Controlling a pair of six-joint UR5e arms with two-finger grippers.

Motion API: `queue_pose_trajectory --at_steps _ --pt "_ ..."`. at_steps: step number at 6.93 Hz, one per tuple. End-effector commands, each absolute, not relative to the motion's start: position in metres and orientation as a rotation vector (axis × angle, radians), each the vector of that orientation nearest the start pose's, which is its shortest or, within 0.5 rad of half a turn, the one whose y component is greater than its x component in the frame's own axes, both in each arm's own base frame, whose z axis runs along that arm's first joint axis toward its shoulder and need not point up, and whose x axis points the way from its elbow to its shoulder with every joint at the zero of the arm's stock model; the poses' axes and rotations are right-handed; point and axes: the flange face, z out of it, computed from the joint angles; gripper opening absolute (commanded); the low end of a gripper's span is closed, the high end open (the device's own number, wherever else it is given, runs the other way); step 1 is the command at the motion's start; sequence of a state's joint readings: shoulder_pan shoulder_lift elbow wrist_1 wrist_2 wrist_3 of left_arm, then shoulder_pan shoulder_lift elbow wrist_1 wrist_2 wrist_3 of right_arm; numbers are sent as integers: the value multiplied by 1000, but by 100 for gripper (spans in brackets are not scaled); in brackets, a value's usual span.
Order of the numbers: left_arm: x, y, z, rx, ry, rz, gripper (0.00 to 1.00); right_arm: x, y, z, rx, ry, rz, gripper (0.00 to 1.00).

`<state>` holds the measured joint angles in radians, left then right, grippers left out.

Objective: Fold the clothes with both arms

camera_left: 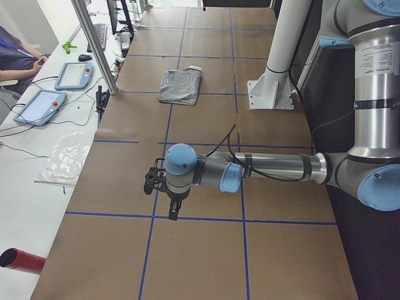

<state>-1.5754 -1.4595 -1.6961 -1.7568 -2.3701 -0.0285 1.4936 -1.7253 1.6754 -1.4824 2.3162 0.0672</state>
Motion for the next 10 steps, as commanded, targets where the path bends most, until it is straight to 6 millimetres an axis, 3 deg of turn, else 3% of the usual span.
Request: queue_pose_trajectory --at_steps 1,10 --pt "-64 -456 628 185 794 53 100 33 -435 666 -6 -747 -30 100" --pt "-64 -451 633 168 800 42 100 32 -433 666 53 -755 -64 100"
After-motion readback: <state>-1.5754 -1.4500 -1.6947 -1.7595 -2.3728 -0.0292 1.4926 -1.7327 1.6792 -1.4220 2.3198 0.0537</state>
